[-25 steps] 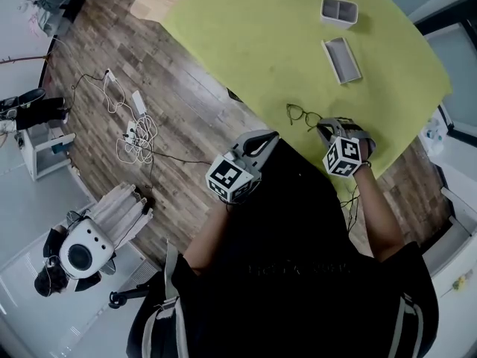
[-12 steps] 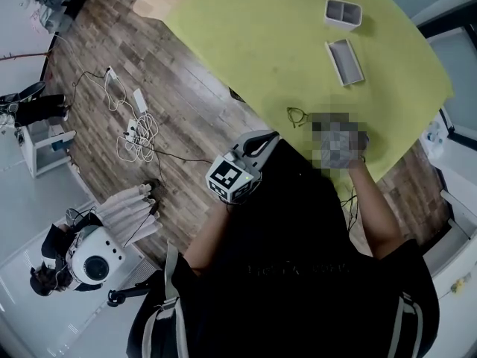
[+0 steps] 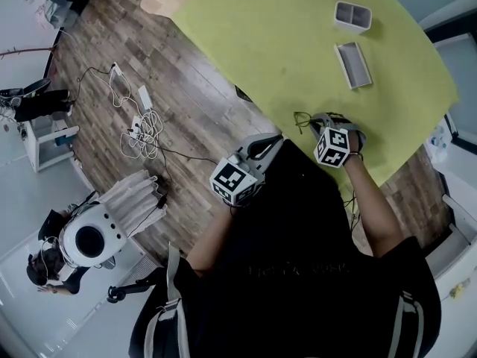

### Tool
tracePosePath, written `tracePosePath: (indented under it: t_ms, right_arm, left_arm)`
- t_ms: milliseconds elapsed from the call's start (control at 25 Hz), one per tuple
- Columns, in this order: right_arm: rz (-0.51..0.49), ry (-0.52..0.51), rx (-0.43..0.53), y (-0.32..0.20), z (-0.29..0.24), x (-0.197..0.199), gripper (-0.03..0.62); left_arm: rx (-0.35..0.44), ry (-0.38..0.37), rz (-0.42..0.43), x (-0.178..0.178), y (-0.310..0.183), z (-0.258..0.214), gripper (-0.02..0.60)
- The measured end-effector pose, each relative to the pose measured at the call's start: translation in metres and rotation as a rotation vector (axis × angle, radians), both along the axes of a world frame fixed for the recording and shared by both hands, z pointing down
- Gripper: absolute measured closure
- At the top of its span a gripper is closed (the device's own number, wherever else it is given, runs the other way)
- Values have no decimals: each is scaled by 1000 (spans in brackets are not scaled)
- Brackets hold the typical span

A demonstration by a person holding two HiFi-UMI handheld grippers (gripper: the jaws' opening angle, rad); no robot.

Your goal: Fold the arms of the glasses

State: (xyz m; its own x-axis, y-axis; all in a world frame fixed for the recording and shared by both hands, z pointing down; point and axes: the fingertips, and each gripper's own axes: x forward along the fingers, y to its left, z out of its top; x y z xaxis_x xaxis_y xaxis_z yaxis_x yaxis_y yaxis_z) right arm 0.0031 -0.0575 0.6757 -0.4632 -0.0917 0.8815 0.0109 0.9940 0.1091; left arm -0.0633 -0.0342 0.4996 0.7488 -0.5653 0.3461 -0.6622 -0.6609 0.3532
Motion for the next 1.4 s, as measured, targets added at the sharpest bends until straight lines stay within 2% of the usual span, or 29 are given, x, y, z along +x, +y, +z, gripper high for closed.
tracePosePath:
  t_ms: [480, 920, 1080, 1400]
  right_arm:
    - [-8, 48, -40, 3, 29, -12, 560]
    - [9, 70, -47, 0, 42, -15, 559]
    - [66, 41, -80, 2, 35, -13, 557]
    - [189, -111, -126, 12, -10, -11, 557]
  left_arm:
    - [-21, 4, -37, -18, 6, 3, 563]
    - [-9, 0, -27, -23, 5, 5, 563]
    - [-7, -1, -14, -22, 3, 4, 563]
    - [18, 6, -11, -22, -7, -3, 563]
